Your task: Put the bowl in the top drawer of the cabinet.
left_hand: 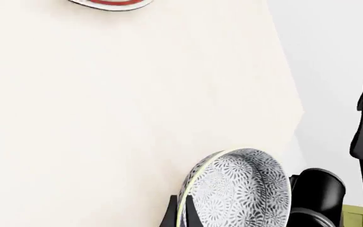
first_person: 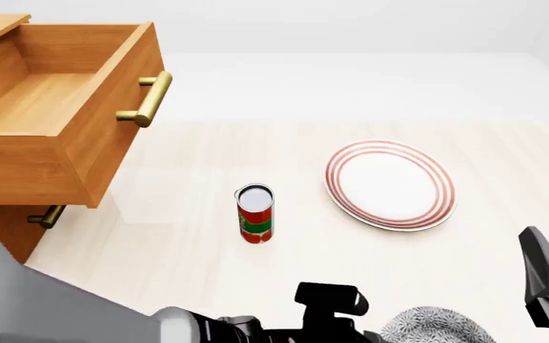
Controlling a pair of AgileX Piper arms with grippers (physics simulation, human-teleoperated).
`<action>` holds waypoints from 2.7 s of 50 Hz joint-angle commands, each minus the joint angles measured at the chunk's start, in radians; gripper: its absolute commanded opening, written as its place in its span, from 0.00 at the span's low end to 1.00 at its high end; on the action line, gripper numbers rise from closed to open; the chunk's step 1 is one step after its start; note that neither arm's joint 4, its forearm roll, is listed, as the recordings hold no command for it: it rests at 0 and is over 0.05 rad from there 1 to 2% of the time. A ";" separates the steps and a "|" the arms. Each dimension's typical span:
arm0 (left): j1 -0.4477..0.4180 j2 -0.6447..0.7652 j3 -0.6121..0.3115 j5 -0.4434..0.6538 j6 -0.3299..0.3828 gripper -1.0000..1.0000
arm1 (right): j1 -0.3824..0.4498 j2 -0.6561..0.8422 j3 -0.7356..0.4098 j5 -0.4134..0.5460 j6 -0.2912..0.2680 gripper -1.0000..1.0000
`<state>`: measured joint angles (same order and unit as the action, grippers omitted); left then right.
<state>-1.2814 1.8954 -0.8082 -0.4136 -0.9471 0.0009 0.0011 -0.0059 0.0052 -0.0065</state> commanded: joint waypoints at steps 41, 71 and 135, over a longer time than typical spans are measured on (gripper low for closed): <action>0.122 -0.331 -0.124 0.352 0.130 0.00 | 0.000 0.000 0.000 0.000 0.000 1.00; 0.183 -0.459 -0.283 0.588 0.214 0.00 | 0.000 0.000 0.000 0.000 0.000 1.00; 0.408 -0.621 -0.598 0.954 0.351 0.00 | 0.000 0.000 0.000 0.000 0.000 1.00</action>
<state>-0.9115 1.3048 -1.3618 0.5046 -0.6139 0.0008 0.0011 -0.0059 0.0052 -0.0066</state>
